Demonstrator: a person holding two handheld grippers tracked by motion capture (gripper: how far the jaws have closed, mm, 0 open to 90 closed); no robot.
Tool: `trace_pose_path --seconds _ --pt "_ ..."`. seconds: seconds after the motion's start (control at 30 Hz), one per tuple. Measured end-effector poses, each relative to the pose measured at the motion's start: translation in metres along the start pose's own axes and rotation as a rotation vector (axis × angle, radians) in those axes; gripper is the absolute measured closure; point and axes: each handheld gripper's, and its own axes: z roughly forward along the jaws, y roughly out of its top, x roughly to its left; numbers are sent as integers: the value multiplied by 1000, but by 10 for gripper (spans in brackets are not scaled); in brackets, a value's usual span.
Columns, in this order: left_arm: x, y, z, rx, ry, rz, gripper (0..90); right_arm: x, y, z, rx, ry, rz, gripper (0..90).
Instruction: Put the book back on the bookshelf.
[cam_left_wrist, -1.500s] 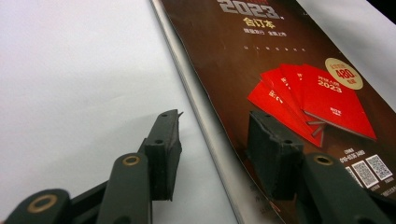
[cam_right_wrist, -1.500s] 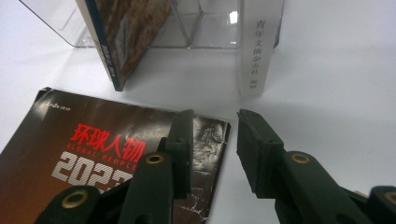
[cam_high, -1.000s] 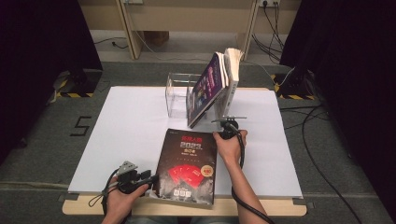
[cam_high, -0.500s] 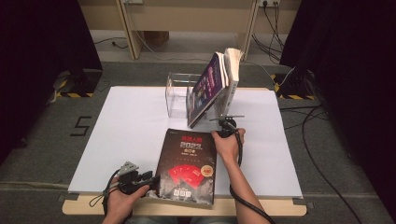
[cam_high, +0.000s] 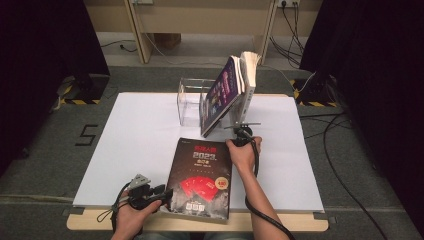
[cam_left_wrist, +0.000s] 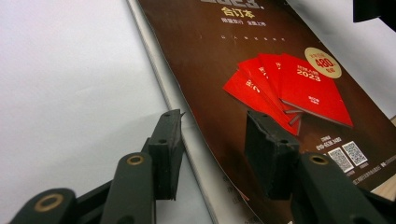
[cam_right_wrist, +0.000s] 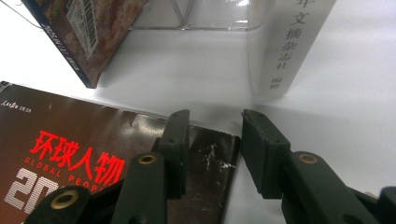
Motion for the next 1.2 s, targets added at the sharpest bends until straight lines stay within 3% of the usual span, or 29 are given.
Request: trace_pose_path --seconds 0.17,0.5,1.2 --pt "0 0 0 -1 2 3 562 -1 1 1 -5 8 11 625" --pt "-1 0 0 2 7 11 562 -3 0 3 -18 18 -13 622" --pt "-5 -1 -1 12 14 23 562 -8 -3 -2 -1 78 52 616"
